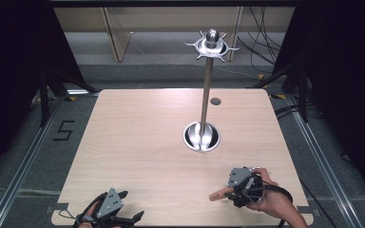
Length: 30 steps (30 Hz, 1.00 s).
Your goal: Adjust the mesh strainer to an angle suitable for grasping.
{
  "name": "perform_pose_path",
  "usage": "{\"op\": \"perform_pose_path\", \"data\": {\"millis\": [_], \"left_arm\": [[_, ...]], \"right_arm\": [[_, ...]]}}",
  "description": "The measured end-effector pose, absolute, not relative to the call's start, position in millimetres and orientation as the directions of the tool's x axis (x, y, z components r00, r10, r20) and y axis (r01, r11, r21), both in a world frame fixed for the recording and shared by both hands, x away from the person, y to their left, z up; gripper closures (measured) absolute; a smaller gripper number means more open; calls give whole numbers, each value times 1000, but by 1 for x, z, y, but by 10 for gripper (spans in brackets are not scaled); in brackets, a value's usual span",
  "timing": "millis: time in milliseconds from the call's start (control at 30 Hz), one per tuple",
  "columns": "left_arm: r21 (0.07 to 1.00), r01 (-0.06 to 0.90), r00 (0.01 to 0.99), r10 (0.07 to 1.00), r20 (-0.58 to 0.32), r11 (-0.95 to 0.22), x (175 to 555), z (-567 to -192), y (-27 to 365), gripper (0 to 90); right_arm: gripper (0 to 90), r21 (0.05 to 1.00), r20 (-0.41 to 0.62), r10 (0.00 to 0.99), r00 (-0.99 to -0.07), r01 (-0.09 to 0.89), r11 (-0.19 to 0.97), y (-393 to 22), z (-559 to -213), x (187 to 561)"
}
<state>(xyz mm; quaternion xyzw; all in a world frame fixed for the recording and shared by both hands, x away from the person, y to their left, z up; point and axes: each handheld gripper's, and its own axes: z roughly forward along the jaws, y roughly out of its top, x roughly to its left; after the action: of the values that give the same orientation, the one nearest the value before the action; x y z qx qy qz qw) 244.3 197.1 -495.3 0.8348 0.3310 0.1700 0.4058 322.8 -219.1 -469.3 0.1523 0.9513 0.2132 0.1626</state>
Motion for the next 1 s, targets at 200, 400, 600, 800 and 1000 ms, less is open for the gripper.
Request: {"op": "perform_pose_path", "data": {"millis": [200,400,600,800,1000], "left_arm": [[791,423,718,696,5,-442,244,-496,196,150],[792,422,719,695,4,-441,244,-496,196,150],[787,429,719,695,0,-443,244,-496,196,150],[787,429,719,695,0,-444,244,-496,197,150],[795,422,722,692,-3,-436,244,-496,196,150]], "right_arm": [[328,441,-230,338,-912,212,872,-217,-474,325],[330,427,-216,330,-919,215,879,-216,-477,328],[336,412,-192,333,-923,233,881,-215,-481,331],[354,393,-176,325,-929,236,888,-215,-485,335],[402,398,-137,332,-933,255,881,-218,-485,338]]}}
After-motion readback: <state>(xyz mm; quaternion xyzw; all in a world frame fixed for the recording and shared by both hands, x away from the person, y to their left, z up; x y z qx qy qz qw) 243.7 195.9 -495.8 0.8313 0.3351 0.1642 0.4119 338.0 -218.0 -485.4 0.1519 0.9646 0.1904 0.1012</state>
